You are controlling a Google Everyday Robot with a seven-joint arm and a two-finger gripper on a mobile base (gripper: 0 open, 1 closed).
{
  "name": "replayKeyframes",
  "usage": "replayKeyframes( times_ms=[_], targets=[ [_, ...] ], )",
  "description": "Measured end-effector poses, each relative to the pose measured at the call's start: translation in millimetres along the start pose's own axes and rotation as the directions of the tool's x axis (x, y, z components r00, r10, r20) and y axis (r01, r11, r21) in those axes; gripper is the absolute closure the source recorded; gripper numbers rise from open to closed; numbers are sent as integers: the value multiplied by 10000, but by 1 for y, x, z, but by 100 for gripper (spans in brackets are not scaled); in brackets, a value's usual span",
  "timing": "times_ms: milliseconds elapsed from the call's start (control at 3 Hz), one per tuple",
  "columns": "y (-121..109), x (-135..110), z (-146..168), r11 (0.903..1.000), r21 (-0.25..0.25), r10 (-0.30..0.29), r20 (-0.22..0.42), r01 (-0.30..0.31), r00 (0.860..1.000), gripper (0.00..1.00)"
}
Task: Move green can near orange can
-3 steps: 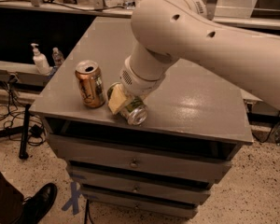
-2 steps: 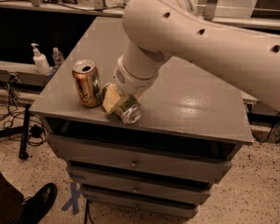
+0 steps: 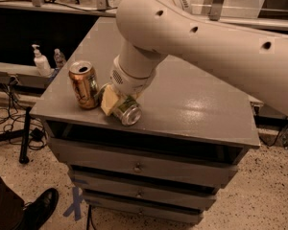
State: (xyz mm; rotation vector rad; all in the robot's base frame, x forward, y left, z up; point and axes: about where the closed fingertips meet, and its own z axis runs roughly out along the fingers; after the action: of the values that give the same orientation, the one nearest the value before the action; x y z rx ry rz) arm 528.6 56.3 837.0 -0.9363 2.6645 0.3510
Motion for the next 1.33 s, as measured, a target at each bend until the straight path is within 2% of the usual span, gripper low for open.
replayKeyframes(
  times_ms=[667,1000,1333],
  targets=[
    [-4,-3,2,10000,58,-62,-25,63,10000,13],
    [-6,-3,1,10000,80,-52,-4,52,10000,0],
    [-6,-3,1,9999,82,-57,5,57,10000,0]
  ],
)
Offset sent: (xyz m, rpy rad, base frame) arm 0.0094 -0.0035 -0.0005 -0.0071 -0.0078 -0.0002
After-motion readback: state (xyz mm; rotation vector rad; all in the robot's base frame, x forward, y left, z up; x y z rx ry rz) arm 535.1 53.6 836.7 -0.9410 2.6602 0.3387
